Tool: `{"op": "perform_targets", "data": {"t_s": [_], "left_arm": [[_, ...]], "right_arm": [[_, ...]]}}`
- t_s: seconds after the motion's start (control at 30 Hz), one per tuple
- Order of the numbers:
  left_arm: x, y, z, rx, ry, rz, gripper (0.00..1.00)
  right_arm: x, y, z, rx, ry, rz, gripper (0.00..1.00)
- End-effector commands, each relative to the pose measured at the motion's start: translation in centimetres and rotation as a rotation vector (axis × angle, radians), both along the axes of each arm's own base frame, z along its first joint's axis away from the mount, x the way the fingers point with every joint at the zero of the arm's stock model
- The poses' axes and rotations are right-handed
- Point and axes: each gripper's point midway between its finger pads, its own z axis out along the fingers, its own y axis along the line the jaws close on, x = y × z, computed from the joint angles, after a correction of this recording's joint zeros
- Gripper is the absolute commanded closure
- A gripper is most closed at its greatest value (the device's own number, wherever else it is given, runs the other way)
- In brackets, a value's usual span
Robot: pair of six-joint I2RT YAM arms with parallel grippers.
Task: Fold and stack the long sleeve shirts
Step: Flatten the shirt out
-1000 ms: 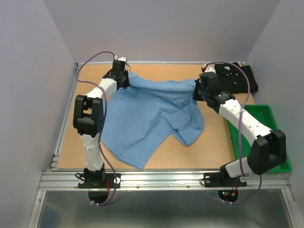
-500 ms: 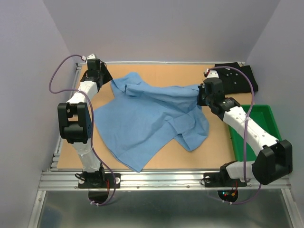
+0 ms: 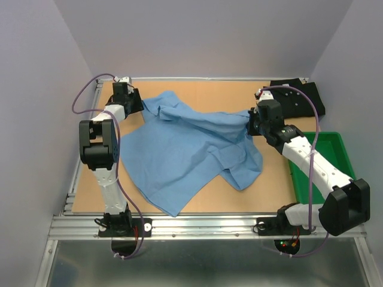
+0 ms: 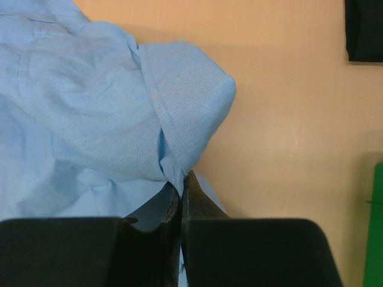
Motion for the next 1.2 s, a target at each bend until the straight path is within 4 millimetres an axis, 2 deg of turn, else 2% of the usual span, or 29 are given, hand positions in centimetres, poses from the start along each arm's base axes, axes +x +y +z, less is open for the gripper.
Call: {"op": "perform_targets", "data": {"t_s": [0.0,0.07,0.27,0.5,0.57,0.67,0.73,0.8,0.9,1.0,1.03,1.07,1.13,1.17], "left_arm": [[1.4,-1.1,0.5,0.032,-0.066,-0.132,0.39],[1.4,-0.9,-0.7,0.038,-0.039,-0.127,0.41],[2.0,-0.9,-2.2,0.029,0.012,-0.116,0.48],[3.2,-1.0,-2.3,0.027,0.021,-0.121,0.52],[2.9,-0.9,-3.3,0.026,0.057,-0.125,0.54],[3.2,-1.0,-3.7,0.021,0.074,-0.135,0.57],[3.4,-1.3,-3.7,0.017,0.075,-0.144,0.65],[3.6,-1.3,-3.4,0.019,0.065,-0.152,0.80],[4.2,-1.0,-1.5,0.049,0.024,-0.158,1.00],[5.4,0.3,2.4,0.141,-0.057,-0.143,1.00],[5.7,0.8,4.9,0.172,-0.104,-0.130,1.00],[6.0,1.2,6.6,0.205,-0.138,-0.116,1.00],[6.7,3.0,11.1,0.342,-0.230,-0.055,1.00],[6.5,3.4,14.5,0.396,-0.296,-0.034,1.00]], "right_arm": [[0.1,0.0,1.1,0.016,-0.050,0.011,0.99],[0.2,-0.1,1.1,0.015,-0.050,0.009,0.99],[0.2,0.0,1.1,0.015,-0.051,0.014,0.99],[0.2,0.0,1.0,0.017,-0.048,0.011,0.99],[0.1,0.0,0.8,0.019,-0.044,0.010,0.99],[0.1,0.0,0.8,0.020,-0.044,0.009,0.99],[0.1,0.0,0.8,0.017,-0.044,0.008,0.99],[0.1,-0.1,0.8,0.015,-0.046,0.004,0.99],[0.1,-0.3,1.2,0.009,-0.059,-0.001,0.99],[0.1,-0.7,1.7,-0.005,-0.075,-0.012,0.99],[0.0,-0.8,1.9,-0.007,-0.082,-0.013,0.99],[0.0,-0.9,2.0,-0.009,-0.086,-0.016,0.99],[-0.1,-1.2,2.5,-0.013,-0.101,-0.025,0.99],[-0.2,-1.3,2.8,-0.013,-0.110,-0.025,0.99]]}}
